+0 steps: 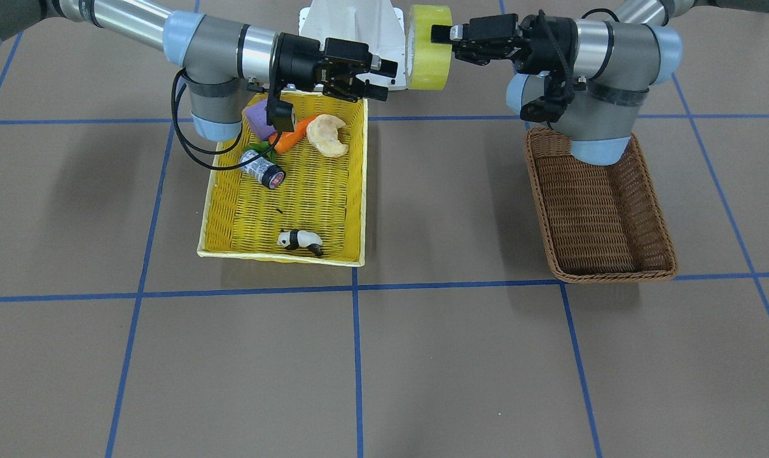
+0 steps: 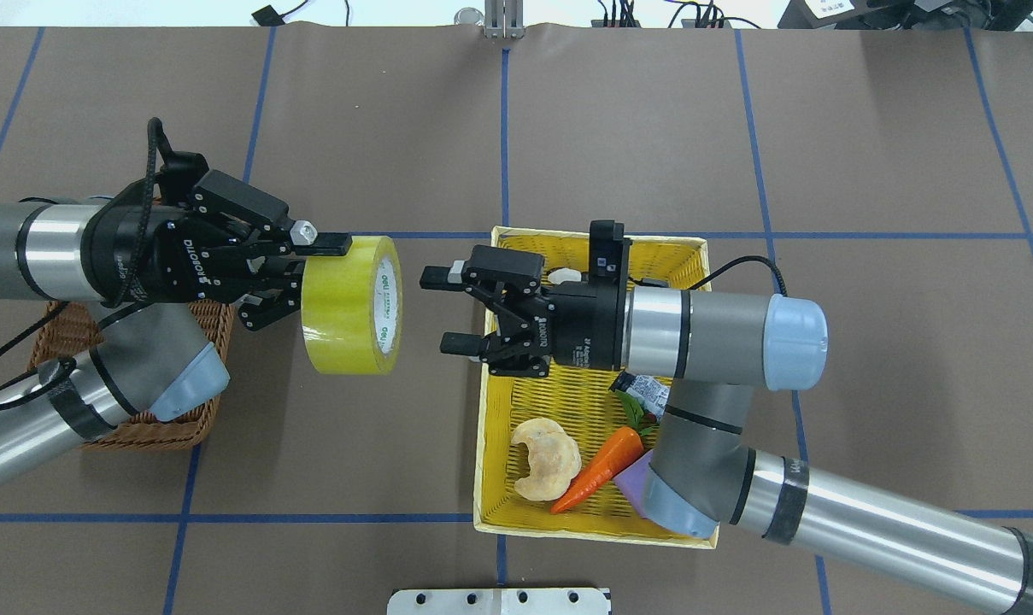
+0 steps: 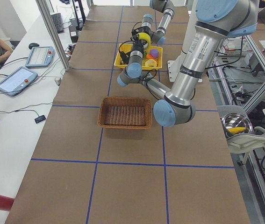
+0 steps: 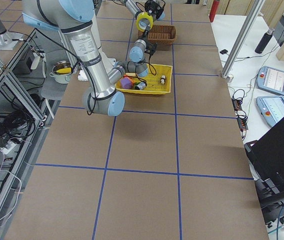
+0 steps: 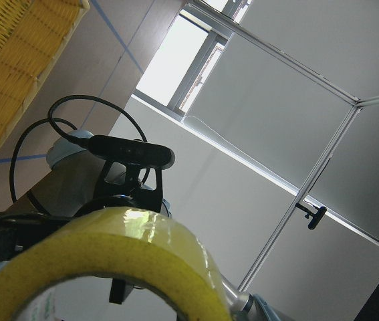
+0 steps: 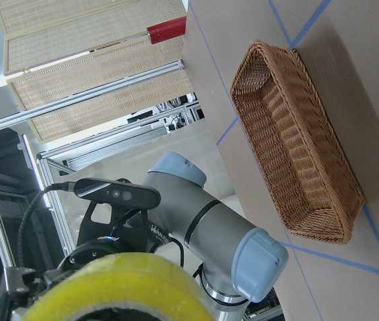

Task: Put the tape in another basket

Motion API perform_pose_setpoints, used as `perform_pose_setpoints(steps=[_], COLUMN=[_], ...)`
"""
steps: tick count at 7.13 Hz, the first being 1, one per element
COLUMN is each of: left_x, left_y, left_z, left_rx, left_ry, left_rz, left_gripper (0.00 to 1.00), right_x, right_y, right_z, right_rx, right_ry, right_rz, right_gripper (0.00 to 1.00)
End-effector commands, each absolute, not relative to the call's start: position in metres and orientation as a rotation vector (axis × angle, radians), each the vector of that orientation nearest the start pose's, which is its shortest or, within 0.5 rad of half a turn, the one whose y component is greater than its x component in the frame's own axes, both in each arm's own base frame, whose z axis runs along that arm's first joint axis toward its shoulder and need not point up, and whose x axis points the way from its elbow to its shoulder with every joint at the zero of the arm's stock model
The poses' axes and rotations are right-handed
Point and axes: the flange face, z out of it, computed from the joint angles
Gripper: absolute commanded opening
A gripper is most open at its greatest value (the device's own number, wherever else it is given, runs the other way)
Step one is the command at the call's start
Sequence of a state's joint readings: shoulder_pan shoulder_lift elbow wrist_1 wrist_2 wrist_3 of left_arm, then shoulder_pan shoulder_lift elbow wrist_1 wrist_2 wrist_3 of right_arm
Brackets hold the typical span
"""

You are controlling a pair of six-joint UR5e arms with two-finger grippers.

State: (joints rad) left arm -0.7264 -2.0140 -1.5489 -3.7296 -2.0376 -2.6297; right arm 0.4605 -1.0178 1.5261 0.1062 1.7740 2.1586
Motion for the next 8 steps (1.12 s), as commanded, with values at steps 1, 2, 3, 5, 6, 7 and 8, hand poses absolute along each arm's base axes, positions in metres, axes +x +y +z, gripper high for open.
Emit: perform_pose_setpoints(steps=[1,2,3,5,6,7,8], left_x=[0.284,0.255,0.232,0.198,0.178,0.164,0.146], left_y=[-0.415,-0.436,-0.455,-0.494,-0.505,-0.517,-0.518], left_z=[0.299,0.317,0.325,0.333,0.327,0.333,0.361], left_rx=[-0.296,-0.124,-0.003,0.041,0.083,0.113,0.173], left_ry=[2.374,2.321,2.191,1.872,1.753,1.695,1.647], left_rz=[-0.242,-0.277,-0.271,-0.281,-0.231,-0.271,-0.29], left_gripper=[0.0,0.0,0.0,0.0,0.0,0.0,0.0], right_x=[-0.425,-0.403,-0.384,-0.336,-0.297,-0.257,-0.228], right_y=[-0.397,-0.408,-0.415,-0.42,-0.432,-0.459,-0.476], right_z=[0.254,0.289,0.317,0.398,0.434,0.449,0.469], right_rx=[-0.042,0.074,0.113,0.215,0.276,0.336,0.423], right_ry=[-2.061,-1.991,-1.944,-1.795,-1.695,-1.574,-1.436], right_rz=[0.262,0.206,0.22,0.243,0.198,0.203,0.13], right_gripper=[1.0,1.0,1.0,1.0,1.0,1.0,1.0])
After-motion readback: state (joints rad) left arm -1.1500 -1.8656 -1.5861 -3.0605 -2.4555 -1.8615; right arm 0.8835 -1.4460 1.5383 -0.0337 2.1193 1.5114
